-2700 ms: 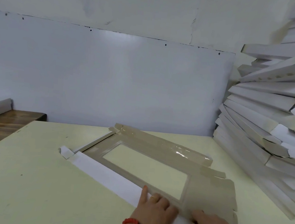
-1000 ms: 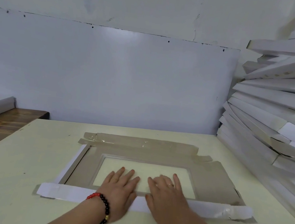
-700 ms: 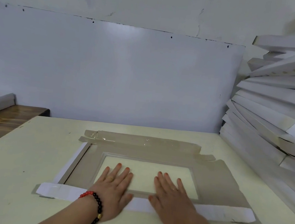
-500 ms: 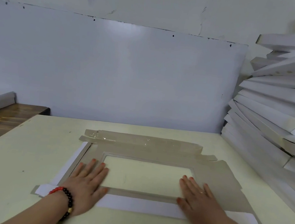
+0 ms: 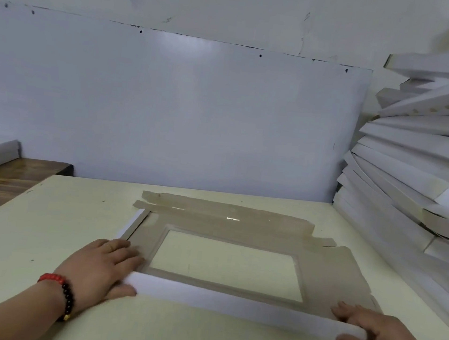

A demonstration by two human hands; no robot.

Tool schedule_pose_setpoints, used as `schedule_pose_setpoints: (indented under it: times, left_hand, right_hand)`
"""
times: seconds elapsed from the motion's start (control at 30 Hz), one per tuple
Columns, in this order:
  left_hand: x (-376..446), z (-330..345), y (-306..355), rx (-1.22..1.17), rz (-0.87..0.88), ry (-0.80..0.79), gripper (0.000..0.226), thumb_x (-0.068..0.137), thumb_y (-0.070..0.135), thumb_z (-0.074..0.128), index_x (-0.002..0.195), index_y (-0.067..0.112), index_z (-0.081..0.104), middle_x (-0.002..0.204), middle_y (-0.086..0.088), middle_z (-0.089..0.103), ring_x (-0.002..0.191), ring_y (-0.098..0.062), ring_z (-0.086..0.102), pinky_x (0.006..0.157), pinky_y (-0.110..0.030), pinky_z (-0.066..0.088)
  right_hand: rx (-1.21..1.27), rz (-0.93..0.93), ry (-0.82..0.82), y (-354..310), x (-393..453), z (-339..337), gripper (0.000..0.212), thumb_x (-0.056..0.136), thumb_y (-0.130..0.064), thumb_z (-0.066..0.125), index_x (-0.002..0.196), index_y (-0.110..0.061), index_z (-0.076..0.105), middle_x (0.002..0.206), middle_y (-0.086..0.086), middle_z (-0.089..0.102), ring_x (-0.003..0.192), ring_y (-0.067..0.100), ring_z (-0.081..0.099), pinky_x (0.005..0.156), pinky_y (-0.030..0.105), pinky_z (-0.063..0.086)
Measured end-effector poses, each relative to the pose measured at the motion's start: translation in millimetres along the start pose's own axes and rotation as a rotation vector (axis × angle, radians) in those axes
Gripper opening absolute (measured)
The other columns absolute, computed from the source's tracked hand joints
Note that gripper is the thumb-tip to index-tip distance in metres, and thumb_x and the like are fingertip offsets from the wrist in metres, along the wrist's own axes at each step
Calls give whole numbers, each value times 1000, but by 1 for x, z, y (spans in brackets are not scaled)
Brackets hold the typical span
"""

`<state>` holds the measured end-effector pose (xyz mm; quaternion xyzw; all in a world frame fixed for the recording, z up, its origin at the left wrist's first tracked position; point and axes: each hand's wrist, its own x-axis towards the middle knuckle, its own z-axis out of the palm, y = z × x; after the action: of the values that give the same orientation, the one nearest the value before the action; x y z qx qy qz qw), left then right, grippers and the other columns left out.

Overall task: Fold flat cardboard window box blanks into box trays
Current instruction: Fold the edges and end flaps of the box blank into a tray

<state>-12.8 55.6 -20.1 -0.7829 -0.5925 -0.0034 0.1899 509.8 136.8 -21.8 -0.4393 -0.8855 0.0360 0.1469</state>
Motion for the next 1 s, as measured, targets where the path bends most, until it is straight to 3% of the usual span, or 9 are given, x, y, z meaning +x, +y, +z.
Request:
schedule_pose_setpoints:
  times: [0.1,0.27,0.47,0.67,0.73,0.8,0.83,0.87,1.0]
  left_hand:
    - [15,-4,25,27,-32,86,44,91,34,34,102,24,75,103,1,73,90,-24,71,74,-32,57]
    - [49,-12,109,-104,-41,167,45,44,24,85,88,28,77,99,-1,74,86,-24,72,69,-35,59]
    - [59,-25,196,-186,70,95,31,36,50,80,65,44,70,74,28,65,78,1,67,75,-48,56]
    - [33,-22,158,-191,174,204,20,49,46,69,66,56,67,83,43,60,85,13,63,103,-37,23]
    - [27,-19,139,-274,177,227,22,52,41,75,68,56,69,86,43,61,91,8,65,101,-34,20]
    - [22,-18,121,-437,199,284,28,52,24,84,64,46,72,85,34,66,92,-2,68,39,2,16]
    - [20,-14,111,-488,239,319,28,60,12,80,63,39,73,85,27,69,94,-6,68,87,-3,35]
    - [17,-11,101,-519,275,343,33,69,0,72,62,32,74,88,19,72,97,-7,66,89,-32,53]
    - [13,-11,62,-644,266,118,37,66,-20,61,65,15,72,95,6,74,109,0,62,112,-23,30]
  right_hand:
    - [-200,3,116,-33,1,-6,25,54,-42,92,70,-38,73,81,-32,68,79,1,71,81,13,46]
    - [-524,-153,355,-76,3,33,77,101,-29,14,49,-20,69,46,-8,60,44,11,64,103,30,29]
    - [-605,-139,629,-153,19,60,72,101,-12,23,34,-19,49,30,-3,36,21,9,31,47,35,56]
    - [-521,-240,322,-151,19,37,30,64,-23,50,36,-31,58,35,-29,40,27,-9,36,33,5,29]
    - [-587,-223,226,-138,20,15,15,55,-56,56,43,-48,61,43,-37,43,35,-17,40,40,1,17]
    - [-544,-284,243,-110,24,1,9,56,-53,64,60,-47,70,60,-29,60,50,-9,57,49,6,35]
    - [-531,-272,262,-91,28,-4,13,60,-38,64,69,-40,75,70,-20,69,59,0,66,60,10,42]
    - [-574,-250,270,-74,32,-11,23,62,-26,63,78,-33,78,83,-12,74,70,7,71,74,16,45]
    - [-897,-197,148,-27,46,-31,63,66,4,48,116,-26,71,122,0,67,107,28,67,99,45,39]
